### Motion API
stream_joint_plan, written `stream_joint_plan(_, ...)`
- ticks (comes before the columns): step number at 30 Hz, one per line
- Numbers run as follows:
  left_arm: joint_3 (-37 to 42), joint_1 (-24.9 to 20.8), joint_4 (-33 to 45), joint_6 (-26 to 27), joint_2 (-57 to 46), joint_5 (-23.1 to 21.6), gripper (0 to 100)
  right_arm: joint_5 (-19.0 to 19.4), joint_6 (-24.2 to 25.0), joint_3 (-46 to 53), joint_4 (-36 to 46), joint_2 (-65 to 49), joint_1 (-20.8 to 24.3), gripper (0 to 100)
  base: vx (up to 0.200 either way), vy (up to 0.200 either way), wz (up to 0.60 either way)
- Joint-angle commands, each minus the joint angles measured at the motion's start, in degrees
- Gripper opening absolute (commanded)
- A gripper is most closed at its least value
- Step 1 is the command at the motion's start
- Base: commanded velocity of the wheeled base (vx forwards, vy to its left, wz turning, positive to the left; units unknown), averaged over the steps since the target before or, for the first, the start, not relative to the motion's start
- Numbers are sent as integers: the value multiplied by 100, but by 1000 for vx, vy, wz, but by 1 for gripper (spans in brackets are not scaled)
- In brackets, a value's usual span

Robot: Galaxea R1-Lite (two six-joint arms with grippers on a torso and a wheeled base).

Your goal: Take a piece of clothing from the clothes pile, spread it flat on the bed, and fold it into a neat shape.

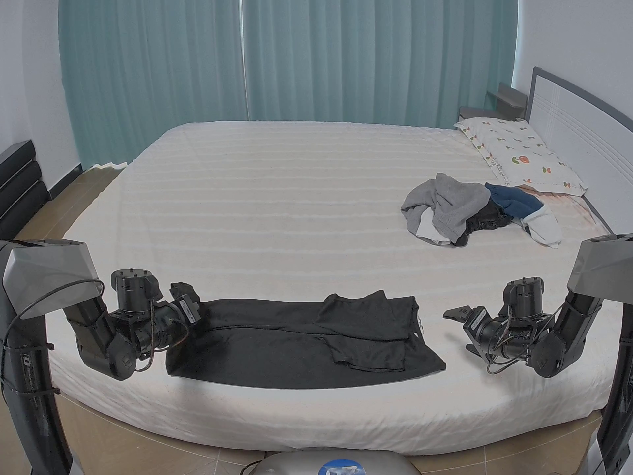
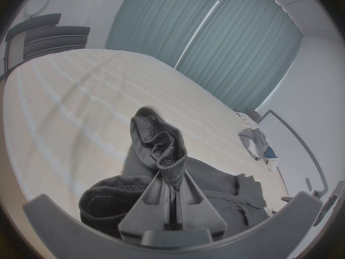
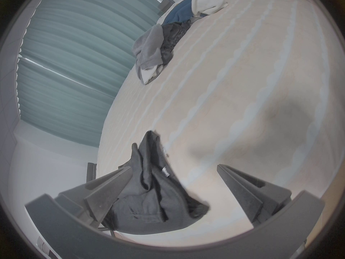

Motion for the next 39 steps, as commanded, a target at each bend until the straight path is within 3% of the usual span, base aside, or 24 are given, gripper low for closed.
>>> stream_joint_plan(1,82,-308,46,-73,-343,177,0,9,6,-1,-7,-46,-26,100,0,-200,0)
stream_joint_plan(9,-146,-923,530,-38,-571,783,0,17,6,8,-7,-28,0,100,0,-200,0)
stream_joint_plan(13,-577,-1362,1347,-38,-756,1003,0,17,6,34,-7,-46,9,100,0,-200,0)
stream_joint_plan(24,-1781,-2259,2815,-82,-475,1126,0,9,-3,61,-7,-46,36,100,0,-200,0)
stream_joint_plan(35,-2405,-2540,2789,-135,273,1592,0,9,-3,78,-7,-46,53,100,0,0,0)
stream_joint_plan(36,-2695,-2558,2841,-407,378,1706,0,9,-3,78,-7,-46,53,100,0,0,0)
stream_joint_plan(39,-2871,-2566,2947,-530,483,1706,0,9,-3,78,-7,-46,53,100,0,0,0)
